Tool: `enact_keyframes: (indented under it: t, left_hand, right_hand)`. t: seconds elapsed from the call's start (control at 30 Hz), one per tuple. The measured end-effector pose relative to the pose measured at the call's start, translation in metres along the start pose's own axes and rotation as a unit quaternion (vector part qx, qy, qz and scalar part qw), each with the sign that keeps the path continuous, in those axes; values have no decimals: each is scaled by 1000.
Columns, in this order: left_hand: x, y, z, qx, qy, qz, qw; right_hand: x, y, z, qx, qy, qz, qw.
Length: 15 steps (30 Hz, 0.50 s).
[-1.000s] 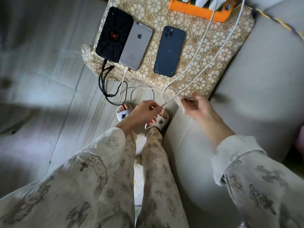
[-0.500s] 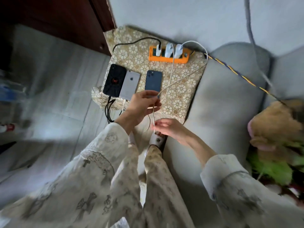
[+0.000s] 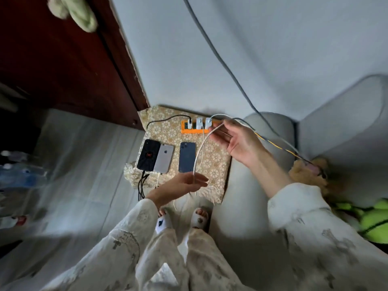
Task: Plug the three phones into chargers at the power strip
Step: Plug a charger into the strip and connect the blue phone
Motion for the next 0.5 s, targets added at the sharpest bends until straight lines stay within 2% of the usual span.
enact_keyframes:
  t: [0.1,0.2,0.37,0.43,0.5]
  left_hand:
    - [20,26,-11,-22,107,6,994]
    - [53,69,-25,-83,202,-77,973]
    - [95,148,-46,-174,198,-304,915]
    - [110,174,-53,-196,192,-375,886]
    - [128,193,-60,-218,196,-434,852]
  right_hand:
    - [-6,-20,-6,28,0,47,998]
    - [-6,-16,-13,28,-15,-60,998]
    - [-25,29,-28,-1,-95,-257,962]
    - [-36,35,-36,32,-114,-355,927]
    - [-42,27,-44,92,-100,-437,889]
Point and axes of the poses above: each hand's wrist, its own z-axis towards the middle knuckle, its own x-axis out of the back of the hand, y = z × x, the point moved 7 cm from there along z, towards the middle knuckle, and after that the axes turned 4 degrees about y, right-handed, at the moved point
